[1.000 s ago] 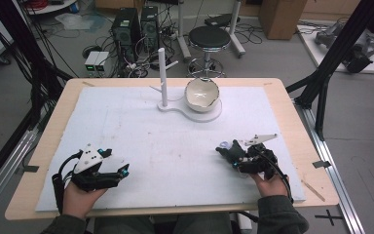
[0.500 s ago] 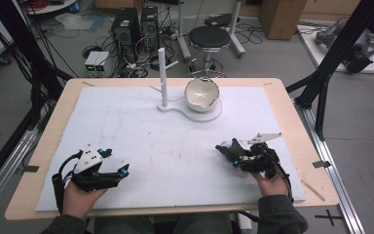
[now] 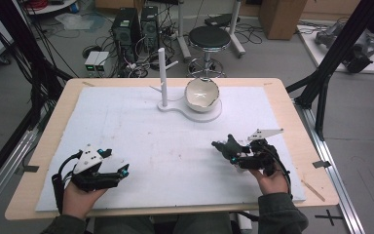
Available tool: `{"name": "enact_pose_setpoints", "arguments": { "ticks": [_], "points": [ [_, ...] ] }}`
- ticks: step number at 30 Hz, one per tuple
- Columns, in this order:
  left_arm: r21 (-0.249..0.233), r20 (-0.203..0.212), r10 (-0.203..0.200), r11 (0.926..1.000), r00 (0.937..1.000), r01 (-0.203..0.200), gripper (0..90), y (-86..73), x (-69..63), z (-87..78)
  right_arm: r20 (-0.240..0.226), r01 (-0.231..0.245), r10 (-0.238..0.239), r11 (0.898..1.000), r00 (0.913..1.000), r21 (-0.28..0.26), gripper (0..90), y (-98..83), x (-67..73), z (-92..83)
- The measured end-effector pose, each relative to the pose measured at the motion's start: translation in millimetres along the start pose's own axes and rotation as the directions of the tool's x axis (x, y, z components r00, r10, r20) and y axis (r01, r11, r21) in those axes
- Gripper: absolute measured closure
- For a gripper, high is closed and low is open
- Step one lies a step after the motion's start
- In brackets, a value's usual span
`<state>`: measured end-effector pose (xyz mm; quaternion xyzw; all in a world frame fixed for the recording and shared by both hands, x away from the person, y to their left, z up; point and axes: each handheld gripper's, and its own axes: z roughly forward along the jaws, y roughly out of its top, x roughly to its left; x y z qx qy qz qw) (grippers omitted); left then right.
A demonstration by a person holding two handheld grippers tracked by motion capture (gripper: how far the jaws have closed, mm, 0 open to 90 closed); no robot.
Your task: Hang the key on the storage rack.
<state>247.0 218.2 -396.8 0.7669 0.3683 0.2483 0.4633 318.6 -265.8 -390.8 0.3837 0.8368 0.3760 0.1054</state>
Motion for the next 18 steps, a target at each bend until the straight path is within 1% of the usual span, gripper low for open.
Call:
{"name": "enact_pose_setpoints", "arguments": {
  "ticks": [5, 6, 8, 12, 13, 15, 18],
  "points": [
    [-0.003, -0.002, -0.003, 1.0000, 1.0000, 0.003, 22.0, 0.0, 0.6, -0.3, -0.014, 0.009, -0.009, 1.000, 0.9999, -0.004, 45.5, 7.7, 3.3, -1.1],
    [-0.002, 0.000, -0.003, 1.0000, 1.0000, 0.003, 22.0, 0.0, 0.7, -0.5, -0.025, 0.012, -0.012, 1.000, 0.9996, -0.004, 45.5, 11.6, 4.7, -1.6],
    [-0.002, 0.000, -0.003, 1.0000, 1.0000, 0.003, 22.0, 0.0, 0.7, -0.6, -0.032, 0.013, -0.014, 1.000, 0.9994, -0.006, 45.5, 13.3, 4.8, -1.9],
    [-0.003, -0.004, -0.006, 1.0000, 1.0000, 0.006, 22.0, -0.1, 1.1, -1.2, -0.059, 0.012, -0.014, 0.999, 0.9982, -0.033, 45.5, 20.1, 5.6, -4.5],
    [-0.003, -0.004, -0.006, 1.0000, 1.0000, 0.006, 22.0, -0.1, 1.1, -1.2, -0.059, 0.012, -0.014, 0.999, 0.9982, -0.033, 45.5, 20.1, 5.6, -4.5],
    [-0.004, -0.002, -0.007, 1.0000, 1.0000, 0.007, 22.0, -0.1, 1.4, -1.5, -0.074, 0.007, -0.009, 0.999, 0.9972, -0.040, 45.5, 23.5, 6.2, -6.1],
    [-0.003, -0.001, -0.006, 1.0000, 1.0000, 0.006, 22.0, -0.1, 1.5, -1.7, -0.076, 0.013, -0.016, 0.999, 0.9970, -0.046, 45.5, 25.8, 6.6, -6.6]
  ]
}}
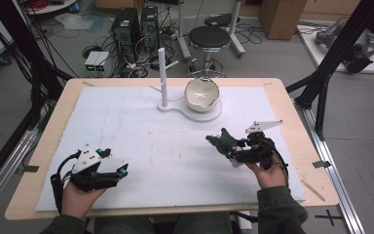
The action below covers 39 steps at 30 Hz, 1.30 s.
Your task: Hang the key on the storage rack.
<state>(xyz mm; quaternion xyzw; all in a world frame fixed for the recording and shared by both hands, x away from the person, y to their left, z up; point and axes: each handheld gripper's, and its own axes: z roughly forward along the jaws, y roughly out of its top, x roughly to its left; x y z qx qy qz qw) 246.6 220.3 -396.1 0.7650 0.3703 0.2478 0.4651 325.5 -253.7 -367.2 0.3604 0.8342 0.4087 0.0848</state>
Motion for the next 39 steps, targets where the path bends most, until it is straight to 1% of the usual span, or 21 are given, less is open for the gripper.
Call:
{"name": "enact_pose_setpoints", "arguments": {
  "ticks": [9, 11, 15, 17, 21, 23, 25, 26, 29, 33, 39],
  "points": [
    [0.002, 0.000, 0.002, 1.0000, 1.0000, -0.002, 22.0, -0.1, 0.2, -0.2, -0.015, 0.017, -0.017, 1.000, 0.9997, -0.013, 45.5, 13.6, 5.1, -0.5],
    [0.002, 0.000, 0.002, 1.0000, 1.0000, -0.002, 22.0, 0.0, 0.2, -0.2, -0.022, 0.028, -0.028, 0.999, 0.9994, -0.019, 45.5, 16.8, 5.7, -0.8],
    [-0.001, -0.003, 0.001, 1.0000, 1.0000, -0.001, 22.0, -0.1, 0.7, -0.4, -0.030, 0.030, -0.030, 0.999, 0.9991, -0.011, 45.5, 20.9, 6.5, -0.5],
    [-0.002, -0.004, -0.001, 1.0000, 1.0000, 0.001, 22.0, -0.2, 0.9, -0.5, -0.038, 0.037, -0.037, 0.999, 0.9986, -0.008, 45.5, 24.4, 6.3, 0.2],
    [-0.001, -0.004, 0.001, 1.0000, 1.0000, -0.001, 22.0, -0.4, 1.3, -0.4, -0.052, 0.035, -0.036, 0.999, 0.9980, -0.016, 45.5, 28.3, 6.8, 0.6],
    [0.001, 0.000, 0.000, 1.0000, 1.0000, 0.000, 22.0, -0.4, 1.4, -0.8, -0.068, 0.033, -0.034, 0.999, 0.9971, -0.018, 45.5, 32.9, 6.8, 0.3],
    [-0.002, -0.002, 0.000, 1.0000, 1.0000, 0.000, 22.0, -0.5, 1.4, -0.8, -0.067, 0.034, -0.035, 0.999, 0.9971, -0.015, 45.5, 34.9, 7.0, 0.0],
    [-0.003, -0.003, -0.002, 1.0000, 1.0000, 0.002, 22.0, -0.5, 1.3, -0.8, -0.071, 0.045, -0.047, 0.999, 0.9964, -0.022, 45.5, 39.0, 6.9, -0.8],
    [-0.002, -0.003, 0.000, 1.0000, 1.0000, 0.000, 22.0, -0.6, 1.6, -0.9, -0.071, 0.052, -0.054, 0.998, 0.9961, -0.023, 45.5, 43.7, 8.1, -1.2],
    [-0.005, -0.002, -0.005, 1.0000, 1.0000, 0.005, 22.0, -0.6, 1.5, -1.0, -0.075, 0.053, -0.054, 0.998, 0.9957, -0.019, 45.5, 49.4, 9.3, -2.3],
    [-0.004, -0.003, -0.002, 1.0000, 1.0000, 0.002, 22.0, -0.6, 2.0, -1.4, -0.080, 0.066, -0.068, 0.997, 0.9945, -0.028, 45.5, 57.8, 10.3, -3.1]
  ]
}}
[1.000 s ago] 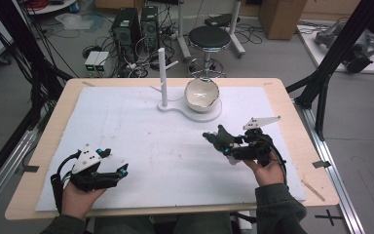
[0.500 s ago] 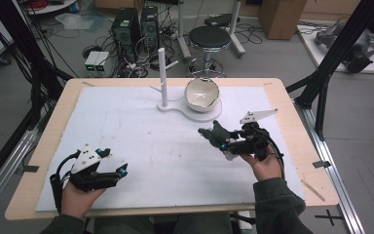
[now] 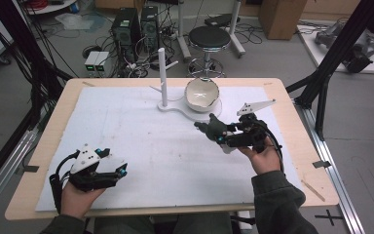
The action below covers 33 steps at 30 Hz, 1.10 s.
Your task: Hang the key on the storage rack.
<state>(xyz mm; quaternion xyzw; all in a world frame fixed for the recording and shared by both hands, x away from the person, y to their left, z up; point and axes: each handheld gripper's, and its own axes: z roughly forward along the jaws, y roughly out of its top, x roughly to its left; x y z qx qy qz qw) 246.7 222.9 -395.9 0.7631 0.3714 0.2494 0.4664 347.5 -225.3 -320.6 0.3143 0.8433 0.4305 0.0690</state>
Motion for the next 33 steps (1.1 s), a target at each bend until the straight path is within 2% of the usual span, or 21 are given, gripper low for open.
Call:
{"name": "enact_pose_setpoints", "arguments": {
  "ticks": [11, 20, 33],
  "points": [
    [-0.003, 0.001, -0.002, 1.0000, 1.0000, 0.002, 22.0, -0.3, 0.6, -0.2, -0.011, 0.017, -0.018, 1.000, 0.9998, -0.011, 45.5, 15.5, 0.8, -0.5],
    [-0.002, -0.001, 0.000, 1.0000, 1.0000, 0.000, 22.0, -0.2, 1.3, -0.9, -0.021, 0.009, -0.009, 1.000, 0.9997, -0.019, 45.5, 24.5, -0.8, 2.8],
    [-0.003, -0.004, -0.006, 1.0000, 1.0000, 0.006, 22.0, -0.4, 1.4, -1.1, -0.021, 0.031, -0.032, 0.999, 0.9993, -0.022, 45.6, 41.4, 0.1, 9.1]
  ]
}}
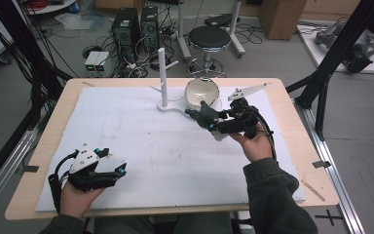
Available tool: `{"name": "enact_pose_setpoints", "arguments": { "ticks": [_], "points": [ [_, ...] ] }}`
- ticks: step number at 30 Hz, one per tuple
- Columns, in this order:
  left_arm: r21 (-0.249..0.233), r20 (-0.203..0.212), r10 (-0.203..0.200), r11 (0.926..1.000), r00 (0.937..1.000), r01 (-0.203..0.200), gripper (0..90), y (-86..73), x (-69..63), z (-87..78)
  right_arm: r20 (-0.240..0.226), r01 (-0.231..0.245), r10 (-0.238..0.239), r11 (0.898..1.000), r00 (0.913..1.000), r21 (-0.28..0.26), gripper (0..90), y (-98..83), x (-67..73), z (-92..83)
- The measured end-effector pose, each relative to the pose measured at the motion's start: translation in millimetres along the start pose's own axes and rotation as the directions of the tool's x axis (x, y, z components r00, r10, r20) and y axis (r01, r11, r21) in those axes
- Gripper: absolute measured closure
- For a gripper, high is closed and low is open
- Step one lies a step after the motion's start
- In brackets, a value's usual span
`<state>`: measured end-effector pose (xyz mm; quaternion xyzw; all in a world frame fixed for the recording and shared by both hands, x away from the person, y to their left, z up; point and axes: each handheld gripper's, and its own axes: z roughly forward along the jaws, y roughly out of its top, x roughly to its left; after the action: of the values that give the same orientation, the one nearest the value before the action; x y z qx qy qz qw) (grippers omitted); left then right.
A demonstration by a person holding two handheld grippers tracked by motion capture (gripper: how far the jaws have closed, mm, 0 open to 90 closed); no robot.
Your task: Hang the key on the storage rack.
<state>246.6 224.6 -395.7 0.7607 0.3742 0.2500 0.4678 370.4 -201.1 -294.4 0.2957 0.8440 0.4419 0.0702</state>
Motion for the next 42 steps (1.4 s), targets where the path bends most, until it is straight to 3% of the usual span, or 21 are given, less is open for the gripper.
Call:
{"name": "enact_pose_setpoints", "arguments": {
  "ticks": [42],
  "points": [
    [-0.004, -0.005, 0.000, 1.0000, 1.0000, 0.000, 22.0, -0.3, 3.0, -1.8, -0.008, 0.050, -0.050, 0.999, 0.9987, -0.018, 45.6, 55.3, 1.2, 21.9]
  ]
}}
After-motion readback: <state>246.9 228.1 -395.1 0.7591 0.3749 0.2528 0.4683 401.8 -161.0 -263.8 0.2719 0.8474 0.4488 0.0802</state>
